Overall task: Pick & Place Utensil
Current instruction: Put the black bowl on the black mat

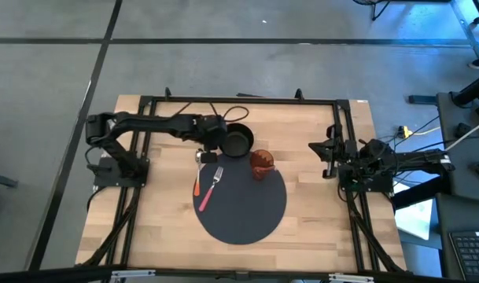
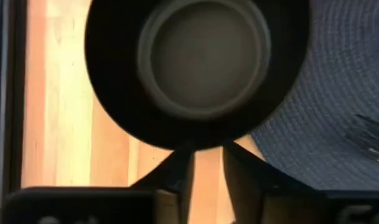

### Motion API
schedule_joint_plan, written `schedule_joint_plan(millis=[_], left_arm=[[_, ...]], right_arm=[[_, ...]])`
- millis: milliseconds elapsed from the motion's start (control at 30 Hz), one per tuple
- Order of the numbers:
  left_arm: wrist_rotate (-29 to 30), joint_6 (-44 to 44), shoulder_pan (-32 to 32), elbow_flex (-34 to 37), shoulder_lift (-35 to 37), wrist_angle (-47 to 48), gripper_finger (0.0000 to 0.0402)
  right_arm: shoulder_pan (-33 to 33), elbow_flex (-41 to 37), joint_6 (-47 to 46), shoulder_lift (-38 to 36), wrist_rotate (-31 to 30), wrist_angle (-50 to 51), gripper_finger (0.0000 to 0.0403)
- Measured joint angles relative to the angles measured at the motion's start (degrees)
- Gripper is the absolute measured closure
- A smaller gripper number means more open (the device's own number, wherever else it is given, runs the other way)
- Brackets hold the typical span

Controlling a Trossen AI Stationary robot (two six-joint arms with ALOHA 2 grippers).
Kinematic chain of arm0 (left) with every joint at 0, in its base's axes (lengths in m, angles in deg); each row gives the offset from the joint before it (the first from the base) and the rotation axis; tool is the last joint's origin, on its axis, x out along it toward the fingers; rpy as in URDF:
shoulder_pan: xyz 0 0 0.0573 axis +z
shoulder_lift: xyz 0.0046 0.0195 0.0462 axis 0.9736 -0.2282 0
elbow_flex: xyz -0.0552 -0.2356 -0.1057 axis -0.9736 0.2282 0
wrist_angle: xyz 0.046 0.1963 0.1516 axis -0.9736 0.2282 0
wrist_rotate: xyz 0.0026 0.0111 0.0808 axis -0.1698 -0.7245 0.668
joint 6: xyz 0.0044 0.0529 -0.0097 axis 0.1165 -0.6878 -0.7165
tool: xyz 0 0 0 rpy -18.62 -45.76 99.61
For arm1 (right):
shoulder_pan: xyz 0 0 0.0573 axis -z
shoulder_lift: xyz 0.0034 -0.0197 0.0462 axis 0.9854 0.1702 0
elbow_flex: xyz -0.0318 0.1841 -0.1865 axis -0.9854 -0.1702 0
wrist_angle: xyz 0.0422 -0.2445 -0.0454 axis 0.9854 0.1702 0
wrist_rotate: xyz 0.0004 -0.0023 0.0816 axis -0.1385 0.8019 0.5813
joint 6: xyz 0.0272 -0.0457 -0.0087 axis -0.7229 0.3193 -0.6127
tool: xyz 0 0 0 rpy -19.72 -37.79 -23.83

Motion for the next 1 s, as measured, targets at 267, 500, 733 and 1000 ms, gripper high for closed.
schedule_joint_plan(millis=[267, 500, 733, 1000], left_arm=[[0.5, -1.9, -1.2, 0.0, -1.1, -0.5, 0.0213], [4.0, -4.7, -3.5, -1.9, -0.4, 0.1, 0.0192], [0.5, -1.6, -3.5, -9.3, -6.1, 8.0, 0.0195], [-2.6, -4.1, -4.3, -10.2, -10.7, 8.3, 0.0196]], right_arm=[[0.0, 0.0, 0.9, 0.0, 0.0, -0.4, 0.0393], [0.0, 0.0, 2.1, 0.0, 0.0, -1.6, 0.0393], [0.0, 0.0, 1.6, 0.0, 0.2, -2.2, 0.0393], [0.0, 0.0, -0.3, 0.0, 4.5, -2.1, 0.0393]])
